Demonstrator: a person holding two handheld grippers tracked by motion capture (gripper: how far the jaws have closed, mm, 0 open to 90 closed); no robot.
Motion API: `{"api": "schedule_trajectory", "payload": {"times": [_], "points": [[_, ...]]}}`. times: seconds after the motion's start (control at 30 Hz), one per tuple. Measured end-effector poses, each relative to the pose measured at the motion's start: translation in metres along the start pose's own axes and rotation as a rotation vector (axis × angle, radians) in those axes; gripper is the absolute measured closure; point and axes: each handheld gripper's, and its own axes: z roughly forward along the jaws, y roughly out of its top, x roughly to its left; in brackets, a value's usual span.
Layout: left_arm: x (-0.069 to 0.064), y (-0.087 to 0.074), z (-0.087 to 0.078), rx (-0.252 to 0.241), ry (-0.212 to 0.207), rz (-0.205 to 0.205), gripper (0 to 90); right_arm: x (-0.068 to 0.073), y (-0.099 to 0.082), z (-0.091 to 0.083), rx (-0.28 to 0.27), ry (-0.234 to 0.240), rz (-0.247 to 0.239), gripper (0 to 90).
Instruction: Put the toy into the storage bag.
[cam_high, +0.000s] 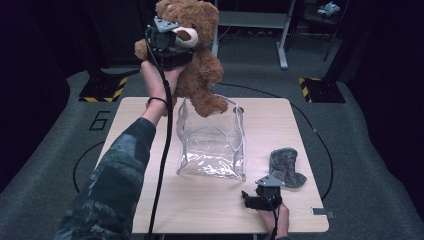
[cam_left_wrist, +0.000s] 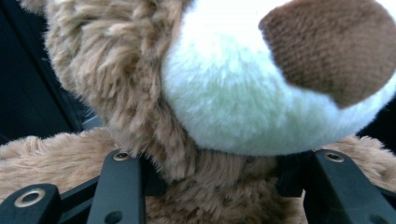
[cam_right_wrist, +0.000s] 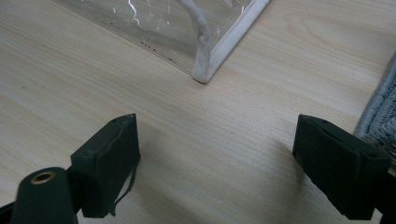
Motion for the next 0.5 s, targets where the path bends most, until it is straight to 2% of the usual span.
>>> {"api": "schedule_trajectory", "payload": {"times": [0.23, 0.27, 0.5], "points": [[-0.009, -0.002, 0.011, 0.005, -0.026, -0.021, 49.3, 0.000, 0.000, 0.000, -0.001, 0.001, -0.002, 14.0], [-0.012, -0.003, 0.015, 0.001, -0.034, -0.037, 49.3, 0.000, 0.000, 0.000, -0.001, 0.001, -0.003, 14.1], [-0.026, -0.012, 0.031, 0.015, -0.059, -0.037, 49.3, 0.000, 0.000, 0.000, -0.002, 0.004, 0.001, 14.1]]}}
